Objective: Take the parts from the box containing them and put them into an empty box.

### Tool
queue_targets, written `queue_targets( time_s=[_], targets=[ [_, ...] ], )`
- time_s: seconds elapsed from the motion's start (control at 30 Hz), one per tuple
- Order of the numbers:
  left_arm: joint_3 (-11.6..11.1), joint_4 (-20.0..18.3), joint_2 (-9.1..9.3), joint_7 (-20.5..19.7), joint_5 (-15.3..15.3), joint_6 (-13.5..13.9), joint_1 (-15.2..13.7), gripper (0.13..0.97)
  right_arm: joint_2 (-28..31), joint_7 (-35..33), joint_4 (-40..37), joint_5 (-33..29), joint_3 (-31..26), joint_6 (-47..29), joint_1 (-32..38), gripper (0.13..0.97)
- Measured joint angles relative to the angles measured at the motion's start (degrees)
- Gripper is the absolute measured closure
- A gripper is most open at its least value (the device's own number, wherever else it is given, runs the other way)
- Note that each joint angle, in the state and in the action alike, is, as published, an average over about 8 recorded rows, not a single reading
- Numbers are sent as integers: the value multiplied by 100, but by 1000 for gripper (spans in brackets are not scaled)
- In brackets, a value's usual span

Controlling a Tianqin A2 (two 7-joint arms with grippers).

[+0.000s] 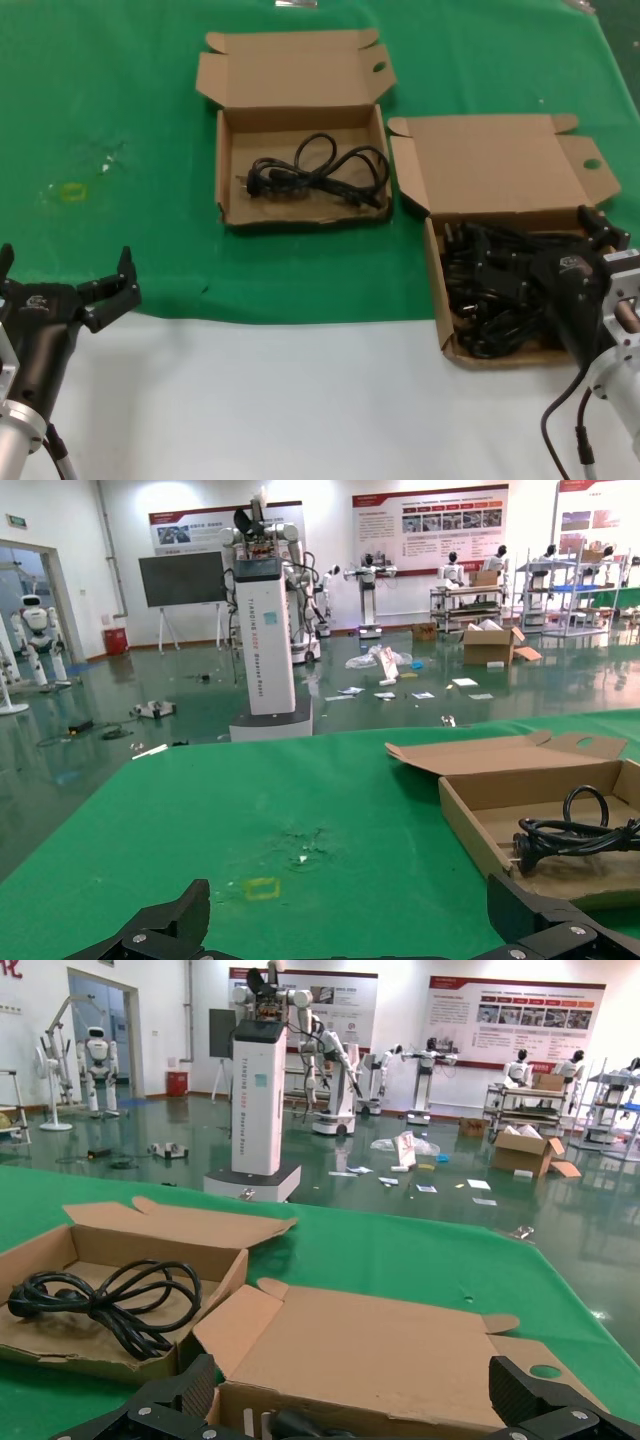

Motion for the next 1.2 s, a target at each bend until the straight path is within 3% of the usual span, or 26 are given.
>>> queue_targets(
  time_s=[1.2],
  targets=[
    [0, 0, 0, 0, 0, 0, 0, 132, 0, 0, 0, 0, 0, 0, 0, 129]
  ],
)
